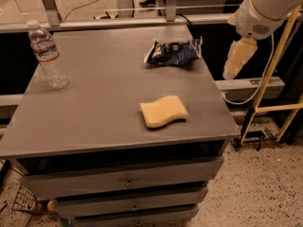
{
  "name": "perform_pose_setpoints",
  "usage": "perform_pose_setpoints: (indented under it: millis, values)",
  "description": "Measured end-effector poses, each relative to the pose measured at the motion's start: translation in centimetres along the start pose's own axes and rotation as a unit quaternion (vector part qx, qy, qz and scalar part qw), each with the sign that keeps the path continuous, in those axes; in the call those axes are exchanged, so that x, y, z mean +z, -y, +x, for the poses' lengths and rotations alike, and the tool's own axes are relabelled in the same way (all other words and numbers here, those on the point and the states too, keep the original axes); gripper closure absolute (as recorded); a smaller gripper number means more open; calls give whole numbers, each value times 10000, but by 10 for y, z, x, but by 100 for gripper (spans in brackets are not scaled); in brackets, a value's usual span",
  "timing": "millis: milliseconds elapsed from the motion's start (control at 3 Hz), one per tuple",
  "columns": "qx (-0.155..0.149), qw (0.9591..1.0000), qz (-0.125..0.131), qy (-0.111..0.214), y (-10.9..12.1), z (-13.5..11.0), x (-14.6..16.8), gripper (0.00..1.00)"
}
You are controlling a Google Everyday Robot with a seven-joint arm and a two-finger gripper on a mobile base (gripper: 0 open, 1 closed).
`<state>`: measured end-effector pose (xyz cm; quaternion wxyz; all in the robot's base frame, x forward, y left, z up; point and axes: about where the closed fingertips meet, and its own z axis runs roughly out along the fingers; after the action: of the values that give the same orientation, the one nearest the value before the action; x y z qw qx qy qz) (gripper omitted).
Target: Move blue chip bag near water bottle
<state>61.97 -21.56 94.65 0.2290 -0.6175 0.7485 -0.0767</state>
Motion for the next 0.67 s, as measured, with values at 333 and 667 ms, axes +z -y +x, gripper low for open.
perform_pose_setpoints:
  millis: [333,667]
  values:
    - [-28,9999,125,8,28,-1,17,0]
    - [-18,9996,266,12,48,-3,29,0]
